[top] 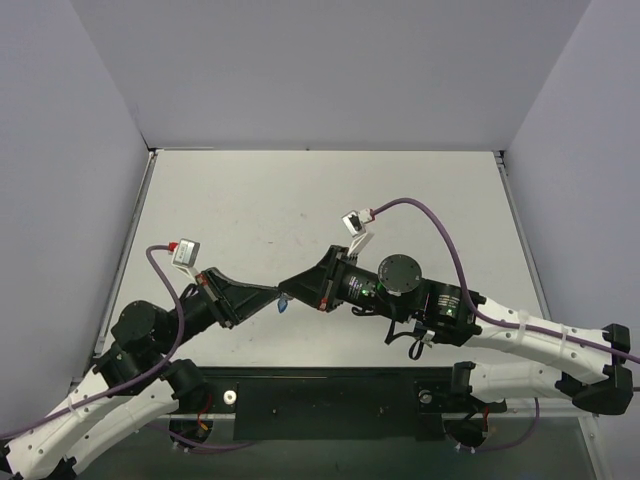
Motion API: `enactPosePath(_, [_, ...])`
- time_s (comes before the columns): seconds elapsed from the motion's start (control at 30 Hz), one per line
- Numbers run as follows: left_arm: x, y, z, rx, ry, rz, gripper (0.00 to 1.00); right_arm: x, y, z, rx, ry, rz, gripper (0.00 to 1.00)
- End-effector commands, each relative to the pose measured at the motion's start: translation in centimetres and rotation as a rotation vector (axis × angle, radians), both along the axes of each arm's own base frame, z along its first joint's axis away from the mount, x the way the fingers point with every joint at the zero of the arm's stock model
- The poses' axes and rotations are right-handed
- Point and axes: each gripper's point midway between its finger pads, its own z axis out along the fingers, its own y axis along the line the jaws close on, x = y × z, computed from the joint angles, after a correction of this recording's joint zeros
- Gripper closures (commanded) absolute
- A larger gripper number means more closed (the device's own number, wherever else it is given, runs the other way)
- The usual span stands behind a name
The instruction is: Remove the keys from the keyring
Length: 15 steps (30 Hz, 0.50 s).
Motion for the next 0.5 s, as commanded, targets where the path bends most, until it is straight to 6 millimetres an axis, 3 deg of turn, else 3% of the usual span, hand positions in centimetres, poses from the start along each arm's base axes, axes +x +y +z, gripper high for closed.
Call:
enactPosePath(0.0, [1.6, 1.2, 1.3, -0.098, 0.016, 0.104, 1.0, -0.6, 0.9, 1.0, 0.073, 0.014, 0.026, 1.0])
enactPosePath(0.17, [2.6, 1.9, 0.2, -0.143, 0.062, 0.16, 1.0, -0.2, 0.8, 0.6, 0.065, 0.021, -0.004, 1.0])
enactPosePath(0.47, [3.0, 1.2, -1.2, -0.09, 0.091, 0.161, 1.0, 0.2, 1.6, 0.4, 0.056, 0.033, -0.011, 1.0])
